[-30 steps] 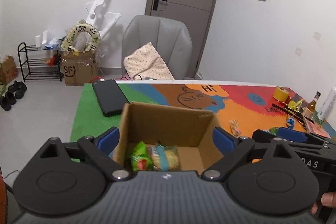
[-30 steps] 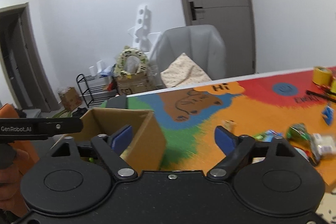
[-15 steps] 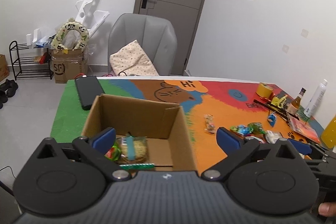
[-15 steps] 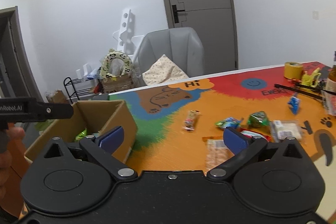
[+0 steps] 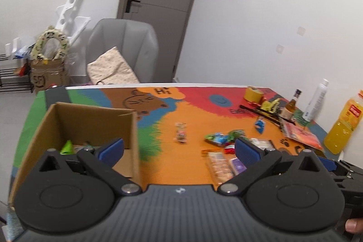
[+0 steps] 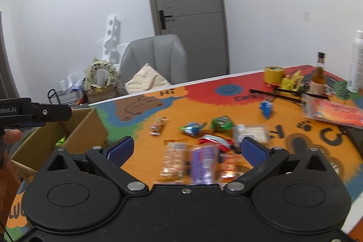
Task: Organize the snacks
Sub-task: 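Move both grippers back over the snacks on the table, then grasp the purple pastry pack with the left gripper while the right gripper grasps the orange candy bar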
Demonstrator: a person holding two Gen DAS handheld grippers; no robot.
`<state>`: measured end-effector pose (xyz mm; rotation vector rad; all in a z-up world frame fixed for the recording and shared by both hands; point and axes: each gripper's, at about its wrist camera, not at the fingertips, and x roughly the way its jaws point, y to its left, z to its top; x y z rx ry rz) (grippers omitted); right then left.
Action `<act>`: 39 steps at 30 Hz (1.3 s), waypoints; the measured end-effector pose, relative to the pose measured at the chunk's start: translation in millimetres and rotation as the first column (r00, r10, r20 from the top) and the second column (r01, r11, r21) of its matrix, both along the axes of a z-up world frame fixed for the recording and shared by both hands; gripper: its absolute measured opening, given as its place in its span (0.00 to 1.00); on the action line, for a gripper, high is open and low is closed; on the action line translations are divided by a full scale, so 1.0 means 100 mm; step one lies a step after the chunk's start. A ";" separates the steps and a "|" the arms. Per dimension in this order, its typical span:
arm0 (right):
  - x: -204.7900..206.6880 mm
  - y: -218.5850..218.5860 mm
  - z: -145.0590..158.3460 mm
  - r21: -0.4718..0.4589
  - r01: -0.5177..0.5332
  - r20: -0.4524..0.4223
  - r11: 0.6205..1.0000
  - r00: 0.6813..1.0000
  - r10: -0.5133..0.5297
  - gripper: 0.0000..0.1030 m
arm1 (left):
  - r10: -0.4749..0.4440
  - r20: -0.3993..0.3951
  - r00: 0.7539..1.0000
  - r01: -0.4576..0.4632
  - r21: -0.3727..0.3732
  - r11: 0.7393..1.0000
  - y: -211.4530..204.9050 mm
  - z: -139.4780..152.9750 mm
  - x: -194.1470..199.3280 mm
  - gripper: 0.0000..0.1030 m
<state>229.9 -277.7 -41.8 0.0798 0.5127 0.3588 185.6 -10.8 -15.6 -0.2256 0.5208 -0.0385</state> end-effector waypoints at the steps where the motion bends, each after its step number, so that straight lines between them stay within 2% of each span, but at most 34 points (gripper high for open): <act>1: 0.00 -0.05 0.00 0.001 0.006 0.000 1.000 1.000 -0.006 1.00 | -0.011 0.000 1.000 0.011 -0.004 1.000 -0.04 0.00 0.01 1.00; 5: 0.02 -0.22 -0.02 0.005 0.035 -0.006 0.999 0.999 -0.035 1.00 | -0.043 -0.010 0.999 0.043 -0.022 0.999 -0.21 -0.03 0.04 1.00; 9: 0.02 -0.36 -0.05 0.007 0.052 -0.007 0.999 0.999 -0.052 1.00 | -0.055 -0.017 0.998 0.056 0.014 0.998 -0.38 -0.06 0.07 1.00; 11: 0.03 -0.40 -0.06 0.004 0.058 -0.007 0.998 0.998 -0.058 1.00 | -0.056 -0.036 0.998 0.057 0.032 0.998 -0.46 -0.10 0.09 1.00; 18: 0.10 -0.62 -0.19 0.016 0.090 -0.039 0.996 0.995 -0.089 0.99 | -0.071 -0.095 0.993 0.073 0.021 0.997 -0.62 -0.30 0.17 1.00; 26: 0.19 -0.68 -0.37 0.020 0.096 -0.074 0.995 0.993 -0.095 0.83 | -0.084 -0.118 0.989 0.086 0.010 0.996 -0.77 -0.53 0.26 0.99; 29: 0.25 -0.67 -0.46 0.028 0.088 -0.097 0.996 0.992 -0.085 0.73 | -0.088 -0.129 0.988 0.090 0.008 0.996 -0.82 -0.63 0.31 0.97; 31: 0.28 -0.65 -0.52 0.030 0.072 -0.111 0.997 0.991 -0.069 0.66 | -0.089 -0.140 0.986 0.090 0.003 0.996 -0.84 -0.69 0.34 0.93; 39: 0.41 -0.60 -0.70 0.046 0.052 -0.160 0.998 0.986 -0.044 0.59 | -0.108 -0.212 0.971 0.108 -0.014 0.994 -0.95 -0.93 0.53 0.73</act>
